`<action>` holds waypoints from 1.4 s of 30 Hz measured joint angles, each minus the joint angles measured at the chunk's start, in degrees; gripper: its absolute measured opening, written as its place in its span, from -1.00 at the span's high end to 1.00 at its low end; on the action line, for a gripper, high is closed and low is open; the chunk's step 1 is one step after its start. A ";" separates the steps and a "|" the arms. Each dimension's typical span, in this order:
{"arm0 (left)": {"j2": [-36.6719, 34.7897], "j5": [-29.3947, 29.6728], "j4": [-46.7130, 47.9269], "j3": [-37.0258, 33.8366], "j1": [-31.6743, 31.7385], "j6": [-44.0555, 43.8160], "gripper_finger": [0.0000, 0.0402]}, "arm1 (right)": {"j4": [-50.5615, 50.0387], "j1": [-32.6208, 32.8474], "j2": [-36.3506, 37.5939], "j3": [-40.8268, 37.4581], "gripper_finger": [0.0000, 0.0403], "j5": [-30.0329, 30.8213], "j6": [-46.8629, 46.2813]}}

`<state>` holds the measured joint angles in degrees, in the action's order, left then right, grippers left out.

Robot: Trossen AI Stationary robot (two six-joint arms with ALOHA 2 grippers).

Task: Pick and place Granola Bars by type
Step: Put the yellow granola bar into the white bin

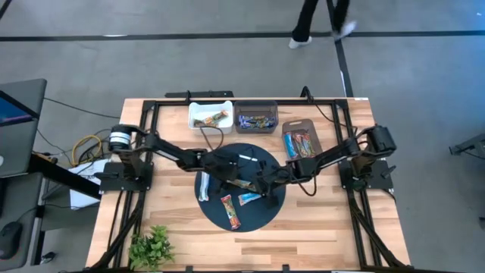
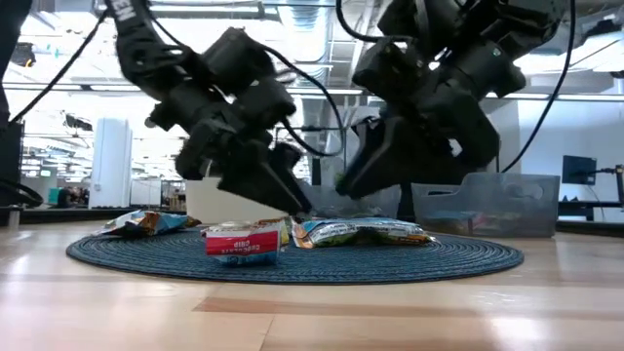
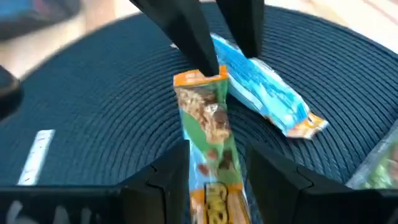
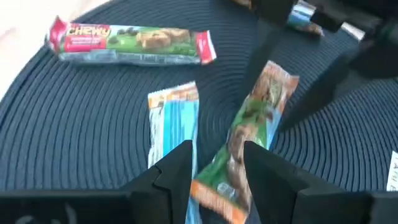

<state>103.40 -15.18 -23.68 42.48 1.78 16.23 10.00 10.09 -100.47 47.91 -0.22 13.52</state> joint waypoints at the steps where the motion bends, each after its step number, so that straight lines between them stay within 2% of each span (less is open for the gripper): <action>1: 1.01 -0.09 1.29 1.42 0.06 -0.02 0.25 | -0.32 0.04 0.26 -0.01 0.31 0.01 -0.02; 6: 4.57 1.52 6.90 5.19 0.11 -0.03 0.25 | -1.55 0.05 1.12 -0.05 0.31 0.00 -0.99; 12: 4.06 5.01 11.78 6.71 0.04 0.59 0.26 | -2.51 0.04 1.44 0.01 0.31 0.05 -1.53; 15: 3.87 5.11 11.81 6.64 0.09 0.68 0.35 | -3.08 0.02 1.52 0.01 0.31 0.10 -1.63; 22: 2.66 5.25 11.53 6.45 0.09 1.07 0.70 | -5.29 0.02 1.52 0.01 0.31 0.12 -2.62; 27: -0.50 7.22 10.57 6.47 0.02 0.89 0.73 | -5.90 0.02 1.52 0.01 0.31 0.14 -2.64; 32: -6.22 18.03 14.04 6.47 0.00 1.16 0.73 | -6.54 0.02 1.52 0.01 0.31 0.16 -3.08; 38: -17.43 38.06 23.73 6.49 0.56 4.01 0.75 | -6.55 0.02 1.49 0.01 0.31 0.18 -3.08; 42: -24.57 50.71 30.71 6.51 3.33 8.68 0.75 | -6.34 0.02 1.49 0.01 0.31 0.20 -3.08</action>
<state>78.82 35.53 7.03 48.99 5.11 24.91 3.66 10.11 -98.98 47.92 -0.01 10.44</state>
